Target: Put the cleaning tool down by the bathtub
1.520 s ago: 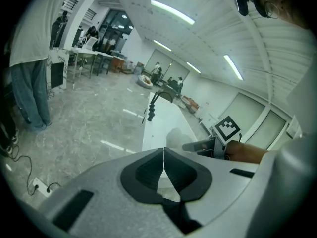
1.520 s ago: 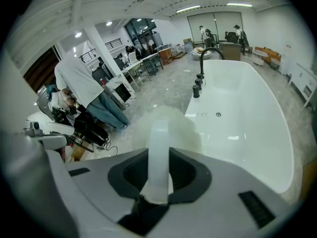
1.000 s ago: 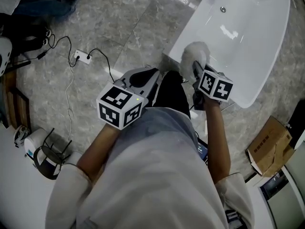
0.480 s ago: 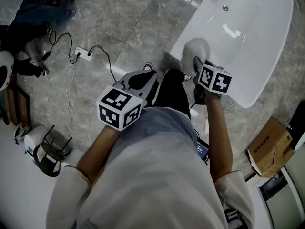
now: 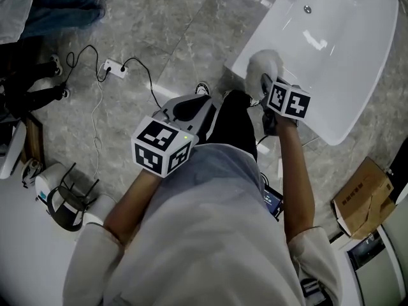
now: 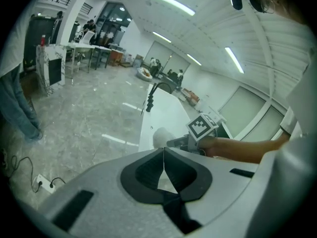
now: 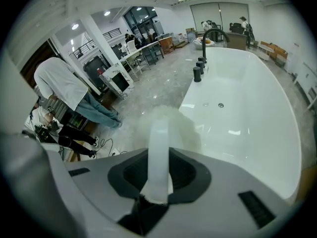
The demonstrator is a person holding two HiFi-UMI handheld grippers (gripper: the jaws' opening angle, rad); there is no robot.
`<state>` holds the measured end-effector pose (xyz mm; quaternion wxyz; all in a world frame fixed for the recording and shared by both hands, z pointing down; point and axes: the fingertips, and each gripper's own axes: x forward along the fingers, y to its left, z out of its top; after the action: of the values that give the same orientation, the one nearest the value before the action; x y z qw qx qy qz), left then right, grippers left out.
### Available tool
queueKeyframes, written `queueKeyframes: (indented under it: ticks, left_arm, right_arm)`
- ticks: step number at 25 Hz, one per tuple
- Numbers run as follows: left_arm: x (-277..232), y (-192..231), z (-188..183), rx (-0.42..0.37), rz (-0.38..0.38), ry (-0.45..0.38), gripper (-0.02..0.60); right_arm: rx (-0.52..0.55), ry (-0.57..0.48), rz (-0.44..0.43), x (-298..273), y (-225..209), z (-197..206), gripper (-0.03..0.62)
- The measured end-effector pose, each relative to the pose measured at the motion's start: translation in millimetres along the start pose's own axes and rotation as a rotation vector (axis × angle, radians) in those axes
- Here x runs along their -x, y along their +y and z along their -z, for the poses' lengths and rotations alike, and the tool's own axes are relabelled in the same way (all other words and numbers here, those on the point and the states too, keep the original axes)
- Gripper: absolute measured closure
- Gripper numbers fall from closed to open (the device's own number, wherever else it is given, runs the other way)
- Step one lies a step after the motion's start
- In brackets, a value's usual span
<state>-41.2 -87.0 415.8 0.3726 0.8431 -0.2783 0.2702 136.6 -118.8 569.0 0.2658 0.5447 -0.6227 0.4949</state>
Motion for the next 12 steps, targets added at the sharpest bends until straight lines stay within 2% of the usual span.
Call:
queueKeyframes:
  ticks: [12]
  left_arm:
    - [-4, 5, 9, 0.042, -0.003, 0.016, 0.572]
  right_arm:
    - [-0.003, 0.033, -0.002, -29, -10, 0, 0.516]
